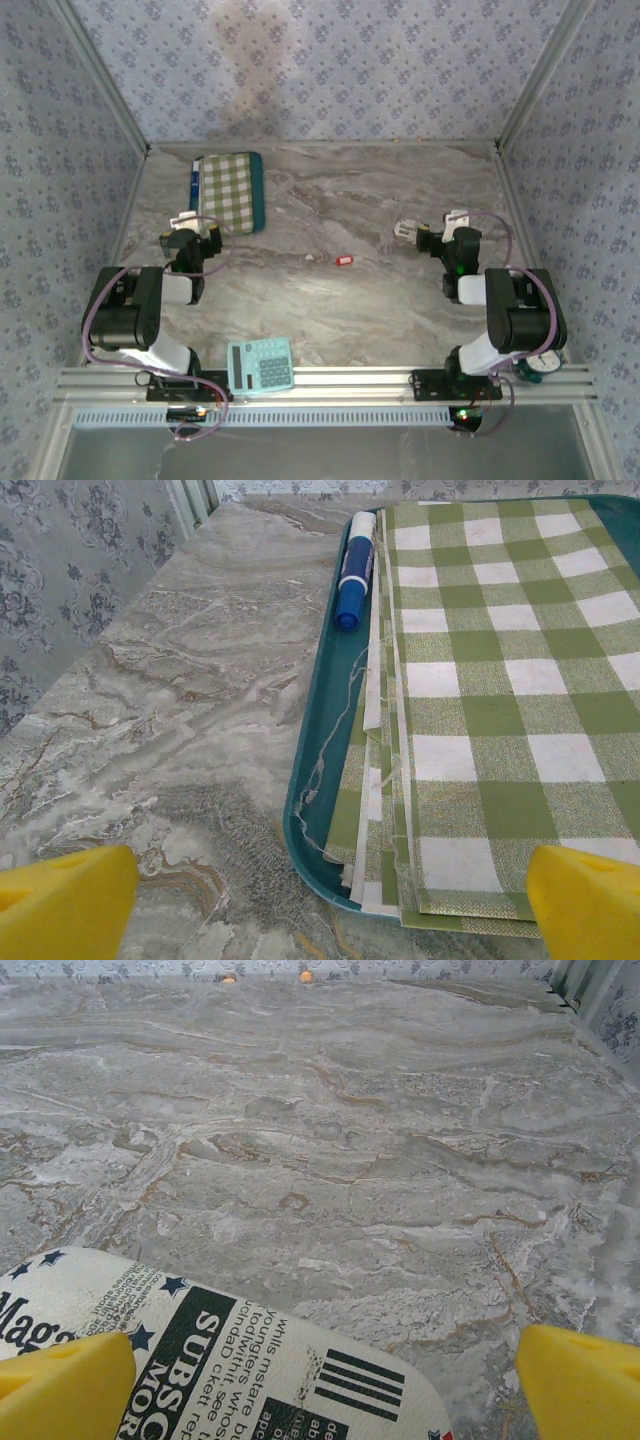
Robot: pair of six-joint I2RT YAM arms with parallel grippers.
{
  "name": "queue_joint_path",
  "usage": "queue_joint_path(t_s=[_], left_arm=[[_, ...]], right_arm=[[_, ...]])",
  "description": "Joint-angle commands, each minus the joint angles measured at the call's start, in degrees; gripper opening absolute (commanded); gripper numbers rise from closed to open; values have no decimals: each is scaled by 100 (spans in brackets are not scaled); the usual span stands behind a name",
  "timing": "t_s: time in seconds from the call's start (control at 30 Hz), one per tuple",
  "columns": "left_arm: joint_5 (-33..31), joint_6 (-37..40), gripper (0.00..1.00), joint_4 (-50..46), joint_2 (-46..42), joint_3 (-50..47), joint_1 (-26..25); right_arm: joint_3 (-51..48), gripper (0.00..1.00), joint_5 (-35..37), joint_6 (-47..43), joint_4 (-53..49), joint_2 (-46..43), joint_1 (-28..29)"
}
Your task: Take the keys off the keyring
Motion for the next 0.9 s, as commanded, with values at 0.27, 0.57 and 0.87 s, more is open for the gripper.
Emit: queue_joint_path(t_s=[0.27,0.57,0.87], left_arm=[[101,-86,99,-17,-93,100,40],[14,-151,99,-383,-253,218,51],[-556,-1041,99,-3100,-1544,1333,48]], right_arm=[[115,100,-55,-54,-60,1,-57],[694,100,289,-19,-1498,-666,18],[1441,100,432,2049,-3841,-2123,-177]])
